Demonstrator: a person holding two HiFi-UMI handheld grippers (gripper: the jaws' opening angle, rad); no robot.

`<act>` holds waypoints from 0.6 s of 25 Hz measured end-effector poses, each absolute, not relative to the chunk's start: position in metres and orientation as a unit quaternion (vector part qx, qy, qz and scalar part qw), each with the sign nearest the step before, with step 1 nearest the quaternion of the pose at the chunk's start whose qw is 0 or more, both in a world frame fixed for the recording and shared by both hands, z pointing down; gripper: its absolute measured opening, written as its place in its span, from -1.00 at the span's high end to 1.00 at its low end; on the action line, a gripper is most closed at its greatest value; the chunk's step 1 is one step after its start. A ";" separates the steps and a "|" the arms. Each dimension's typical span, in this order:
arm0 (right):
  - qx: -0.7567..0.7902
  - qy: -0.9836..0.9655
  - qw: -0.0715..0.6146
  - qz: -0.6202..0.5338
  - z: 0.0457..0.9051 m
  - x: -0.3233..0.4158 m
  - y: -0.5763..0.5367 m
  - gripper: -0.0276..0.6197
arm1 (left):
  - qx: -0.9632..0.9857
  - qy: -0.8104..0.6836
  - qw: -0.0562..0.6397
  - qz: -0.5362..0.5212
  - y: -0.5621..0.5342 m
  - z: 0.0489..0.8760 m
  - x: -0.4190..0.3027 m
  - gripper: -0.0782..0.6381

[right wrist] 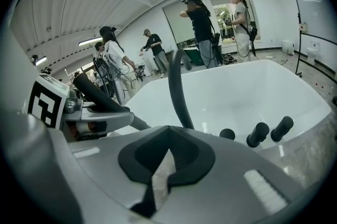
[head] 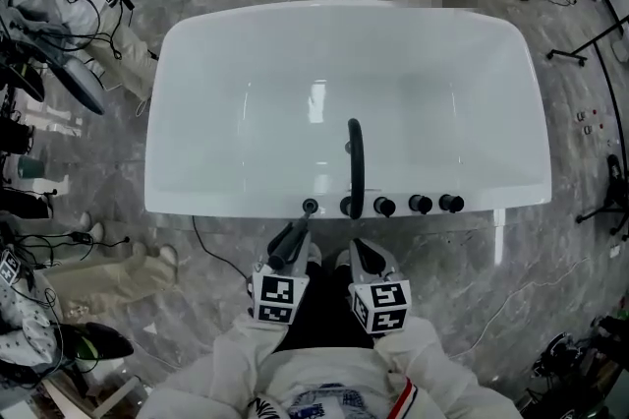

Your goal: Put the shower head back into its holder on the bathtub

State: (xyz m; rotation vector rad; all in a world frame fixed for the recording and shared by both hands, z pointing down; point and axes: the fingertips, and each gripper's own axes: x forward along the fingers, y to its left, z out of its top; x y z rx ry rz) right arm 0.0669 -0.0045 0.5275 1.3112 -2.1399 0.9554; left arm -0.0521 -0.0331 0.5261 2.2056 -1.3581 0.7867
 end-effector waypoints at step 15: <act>0.481 -0.768 0.222 0.360 0.562 0.065 0.004 0.90 | 0.796 -0.491 0.217 0.278 -0.032 0.559 -0.051 0.40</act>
